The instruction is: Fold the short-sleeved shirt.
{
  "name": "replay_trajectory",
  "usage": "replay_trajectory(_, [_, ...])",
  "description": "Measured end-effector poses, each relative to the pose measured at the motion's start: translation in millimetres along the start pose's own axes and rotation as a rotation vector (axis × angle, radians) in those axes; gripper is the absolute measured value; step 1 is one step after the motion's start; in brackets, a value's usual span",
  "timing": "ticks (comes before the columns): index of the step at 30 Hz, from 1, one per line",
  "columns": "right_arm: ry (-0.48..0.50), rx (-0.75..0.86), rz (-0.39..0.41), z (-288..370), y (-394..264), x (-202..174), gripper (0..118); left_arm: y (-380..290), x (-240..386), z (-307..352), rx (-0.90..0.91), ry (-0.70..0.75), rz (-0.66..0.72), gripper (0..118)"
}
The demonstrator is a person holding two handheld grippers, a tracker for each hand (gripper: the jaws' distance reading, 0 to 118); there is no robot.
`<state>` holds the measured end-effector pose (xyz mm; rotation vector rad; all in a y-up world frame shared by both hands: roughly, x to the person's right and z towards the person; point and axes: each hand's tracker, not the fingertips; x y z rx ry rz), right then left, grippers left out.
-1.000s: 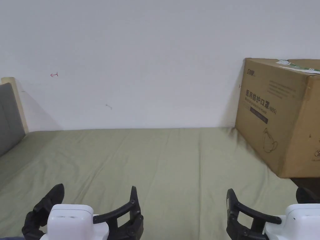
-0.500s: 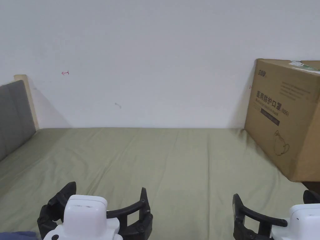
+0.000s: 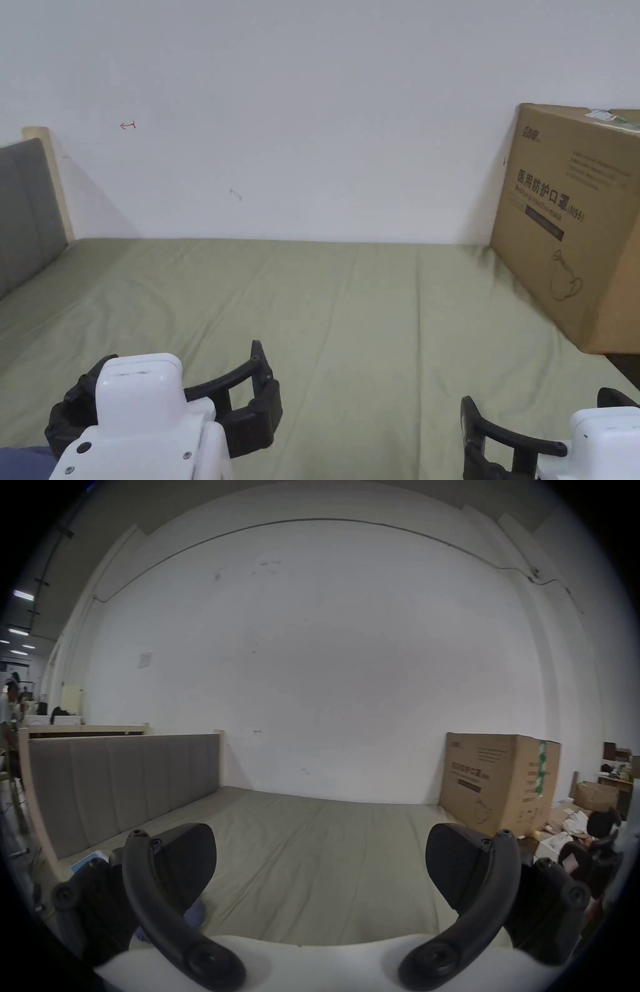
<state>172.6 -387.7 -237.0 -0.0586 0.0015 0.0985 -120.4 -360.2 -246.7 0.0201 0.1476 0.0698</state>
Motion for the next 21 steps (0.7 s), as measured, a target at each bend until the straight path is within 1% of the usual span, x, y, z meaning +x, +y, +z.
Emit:
replay_trajectory(2, [0.0,0.0,-0.004,1.0,0.8,0.5,118,1.4,2.7,-1.7,-0.015,0.032,0.006,118])
replay_trajectory(5, [0.006,-0.003,-0.012,1.4,1.6,0.8,118,3.4,-1.7,0.2,-0.032,-0.018,0.059,118])
replay_trajectory(8, [0.007,-0.006,-0.004,3.3,0.7,1.1,118,8.9,0.3,0.5,-0.087,-0.001,0.086,118])
replay_trajectory(9, [0.009,-0.009,-0.002,2.8,0.6,0.9,118,11.0,2.7,-0.3,-0.128,0.016,0.084,118])
replay_trajectory(11, [0.012,-0.012,-0.001,4.7,-0.2,-0.3,118,13.7,4.6,-1.7,-0.172,-0.003,0.074,118])
replay_trajectory(15, [0.017,-0.025,0.0,4.5,-3.1,-2.2,118,10.4,10.9,-1.0,-0.174,-0.02,0.052,118])
replay_trajectory(18, [0.022,-0.03,0.0,4.6,-4.6,-2.6,118,9.0,16.6,-2.5,-0.224,-0.059,-0.014,118])
replay_trajectory(21, [0.023,-0.029,-0.001,4.0,-5.4,-1.8,118,5.2,21.8,-0.6,-0.194,-0.058,0.012,118])
